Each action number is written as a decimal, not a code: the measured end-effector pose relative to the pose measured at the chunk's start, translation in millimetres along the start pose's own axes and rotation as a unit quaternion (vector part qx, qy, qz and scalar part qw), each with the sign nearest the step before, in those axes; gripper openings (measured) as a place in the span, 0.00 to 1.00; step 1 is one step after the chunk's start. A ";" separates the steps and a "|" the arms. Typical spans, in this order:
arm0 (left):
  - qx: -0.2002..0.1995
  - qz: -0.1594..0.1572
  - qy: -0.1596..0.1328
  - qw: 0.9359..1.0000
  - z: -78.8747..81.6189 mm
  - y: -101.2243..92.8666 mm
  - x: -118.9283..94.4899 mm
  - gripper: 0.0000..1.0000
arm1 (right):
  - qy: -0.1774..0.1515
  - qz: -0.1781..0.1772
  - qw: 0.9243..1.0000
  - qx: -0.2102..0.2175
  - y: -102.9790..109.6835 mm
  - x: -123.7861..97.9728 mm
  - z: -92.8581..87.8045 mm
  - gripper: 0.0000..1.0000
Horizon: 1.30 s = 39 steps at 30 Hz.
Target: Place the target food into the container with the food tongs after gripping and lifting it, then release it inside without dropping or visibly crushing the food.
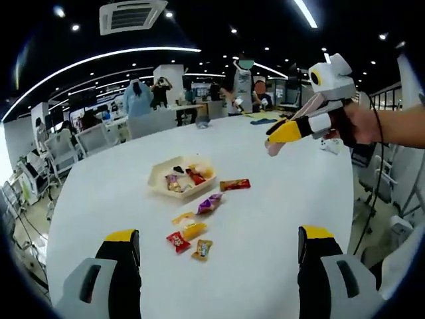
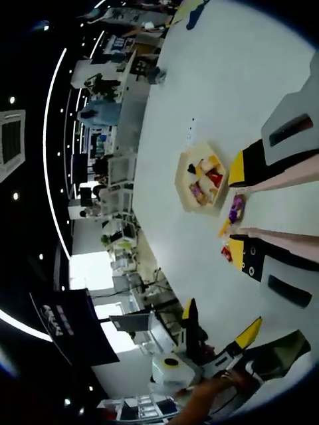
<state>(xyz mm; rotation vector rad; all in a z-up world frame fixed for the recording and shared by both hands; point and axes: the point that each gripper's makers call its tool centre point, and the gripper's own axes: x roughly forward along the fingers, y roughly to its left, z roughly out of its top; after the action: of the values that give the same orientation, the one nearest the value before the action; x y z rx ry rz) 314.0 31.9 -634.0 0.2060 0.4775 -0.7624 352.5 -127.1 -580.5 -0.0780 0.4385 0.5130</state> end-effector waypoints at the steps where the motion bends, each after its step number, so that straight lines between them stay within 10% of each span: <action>1: 0.011 -0.007 -0.008 1.000 0.5 -3.1 -2.2 1.00 | 0.005 0.000 1.000 -0.001 1.0 -0.9 -2.9 0.27; 11: 0.016 -0.031 -0.019 0.999 4.5 -10.9 -5.0 1.00 | 0.025 -0.022 0.999 0.011 -15.5 -0.2 -22.6 0.27; 30: -0.038 0.027 -0.032 0.998 22.2 -2.9 1.1 1.00 | 0.032 0.031 0.999 -0.014 -60.9 39.6 -56.2 0.27; 39: -0.051 0.043 -0.009 0.998 5.0 5.2 8.0 1.00 | 0.059 0.042 0.996 -0.051 -74.5 67.1 -68.0 0.27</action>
<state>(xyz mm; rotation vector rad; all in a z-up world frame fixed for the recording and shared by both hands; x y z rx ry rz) 324.4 28.9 -633.4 0.1242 0.4858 -0.6540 415.2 -173.4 -673.2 -0.1899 0.5334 0.6153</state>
